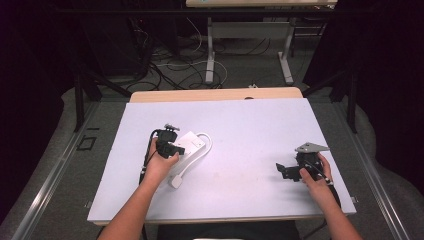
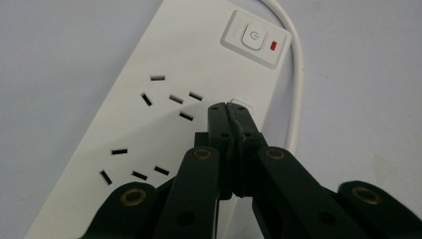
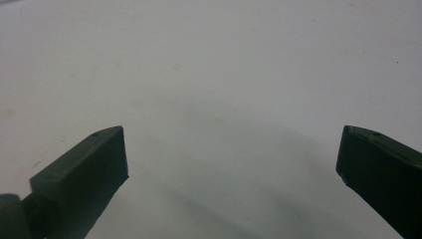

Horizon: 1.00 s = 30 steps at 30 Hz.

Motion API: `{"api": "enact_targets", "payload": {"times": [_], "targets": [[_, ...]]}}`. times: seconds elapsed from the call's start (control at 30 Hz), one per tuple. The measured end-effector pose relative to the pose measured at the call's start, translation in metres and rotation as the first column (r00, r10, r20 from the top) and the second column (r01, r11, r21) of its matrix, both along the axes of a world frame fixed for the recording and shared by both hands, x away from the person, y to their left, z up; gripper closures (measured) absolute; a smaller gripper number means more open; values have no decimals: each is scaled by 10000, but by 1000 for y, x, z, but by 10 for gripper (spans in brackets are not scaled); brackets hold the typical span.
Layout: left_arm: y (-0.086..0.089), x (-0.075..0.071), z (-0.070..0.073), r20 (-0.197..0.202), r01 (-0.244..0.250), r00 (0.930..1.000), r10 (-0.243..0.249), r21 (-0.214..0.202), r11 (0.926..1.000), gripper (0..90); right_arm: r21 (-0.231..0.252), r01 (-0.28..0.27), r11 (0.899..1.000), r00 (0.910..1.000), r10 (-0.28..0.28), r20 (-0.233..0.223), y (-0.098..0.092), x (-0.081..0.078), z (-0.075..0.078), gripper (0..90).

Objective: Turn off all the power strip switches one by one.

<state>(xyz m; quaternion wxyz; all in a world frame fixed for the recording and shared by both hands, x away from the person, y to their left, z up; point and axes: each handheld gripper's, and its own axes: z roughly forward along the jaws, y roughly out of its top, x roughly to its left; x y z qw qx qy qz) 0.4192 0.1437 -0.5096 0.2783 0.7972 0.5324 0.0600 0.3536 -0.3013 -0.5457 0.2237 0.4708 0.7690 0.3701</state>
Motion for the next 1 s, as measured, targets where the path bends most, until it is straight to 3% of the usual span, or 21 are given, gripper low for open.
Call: {"api": "enact_targets", "payload": {"times": [0.5,0.7,1.0], "targets": [[7,-6,7,148,-2,9999,4,-185,9998,887,-17,-34,10000,10000,34,24,0,0,0,0],[12,-11,10,214,-265,9994,272,-340,9991,869,-38,-30,10000,10000,30,33,0,0,0,0],[21,-17,6,69,-400,9992,402,-316,9987,860,-78,-20,10000,10000,20,44,0,0,0,0]]}}
